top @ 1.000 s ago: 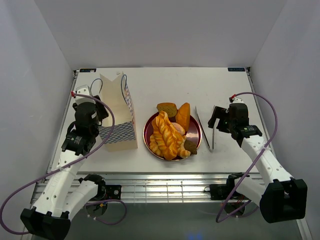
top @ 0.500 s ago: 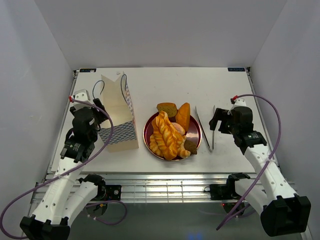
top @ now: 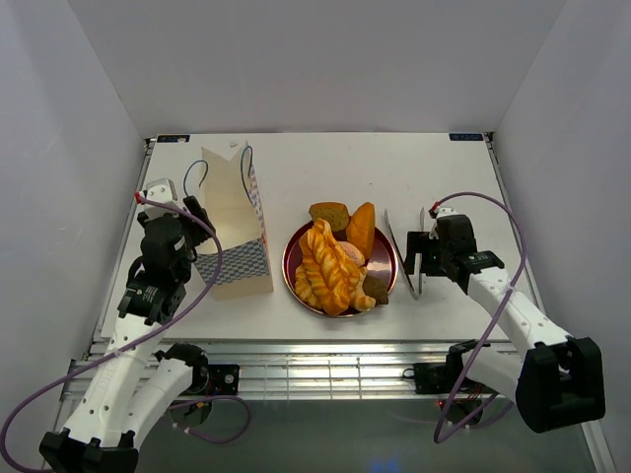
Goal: Place the fake bread into the paper bag
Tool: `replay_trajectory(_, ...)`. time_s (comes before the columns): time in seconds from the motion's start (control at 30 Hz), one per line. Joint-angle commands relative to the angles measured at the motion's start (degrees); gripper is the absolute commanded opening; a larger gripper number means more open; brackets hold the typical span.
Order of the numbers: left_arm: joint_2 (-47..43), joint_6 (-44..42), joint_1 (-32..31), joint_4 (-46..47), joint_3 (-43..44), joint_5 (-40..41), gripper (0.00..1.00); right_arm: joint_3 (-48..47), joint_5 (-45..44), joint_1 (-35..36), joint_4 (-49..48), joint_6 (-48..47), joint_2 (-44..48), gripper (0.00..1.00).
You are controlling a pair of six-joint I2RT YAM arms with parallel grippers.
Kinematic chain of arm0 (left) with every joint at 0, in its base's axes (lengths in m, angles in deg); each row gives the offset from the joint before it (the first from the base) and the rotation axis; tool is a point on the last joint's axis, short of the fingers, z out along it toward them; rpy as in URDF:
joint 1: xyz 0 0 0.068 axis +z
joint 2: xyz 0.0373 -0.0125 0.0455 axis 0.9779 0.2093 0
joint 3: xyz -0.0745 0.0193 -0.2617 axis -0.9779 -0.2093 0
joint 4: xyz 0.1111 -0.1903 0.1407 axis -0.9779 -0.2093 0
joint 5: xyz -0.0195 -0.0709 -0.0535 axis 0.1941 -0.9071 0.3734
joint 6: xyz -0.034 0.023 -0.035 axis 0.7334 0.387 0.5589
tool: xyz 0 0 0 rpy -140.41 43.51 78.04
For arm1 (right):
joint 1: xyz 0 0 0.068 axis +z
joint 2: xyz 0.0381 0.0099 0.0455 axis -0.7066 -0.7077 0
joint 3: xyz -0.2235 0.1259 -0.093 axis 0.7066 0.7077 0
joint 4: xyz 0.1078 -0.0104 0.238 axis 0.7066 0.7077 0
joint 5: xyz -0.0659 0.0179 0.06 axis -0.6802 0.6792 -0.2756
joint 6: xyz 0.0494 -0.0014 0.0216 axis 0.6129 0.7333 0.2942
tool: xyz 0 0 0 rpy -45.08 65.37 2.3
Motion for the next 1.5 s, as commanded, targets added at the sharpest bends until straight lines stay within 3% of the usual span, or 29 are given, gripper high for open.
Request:
replay_trajectory(0.0, -0.52, -0.72, -0.12, -0.82, -1.02, -1.34, 0.76, -2.99, -2.44, 0.76, -0.23, -1.71, -3.35, 0.90)
replay_trajectory(0.47, -0.87, -1.16, -0.12, -0.56, -0.85, -3.19, 0.76, -3.96, -3.14, 1.29, -3.30, -2.15, -12.06, 0.90)
replay_trajectory(1.13, -1.22, -1.77, -0.12, -0.03, -0.76, -4.51, 0.76, -5.46, -6.57, 3.22, -16.30, 1.63, -22.70, 0.90)
replay_trajectory(1.37, -1.05, -1.77, -0.12, 0.06, -0.76, -5.47, 0.76, -2.38, -6.84, 3.75, -21.06, 3.13, -23.04, 1.00)
replay_trajectory(1.47, -1.05, -1.77, -0.03, 0.15, -0.76, -5.48, 0.76, -2.38, -6.75, 4.02, -21.06, 3.22, -24.10, 0.93)
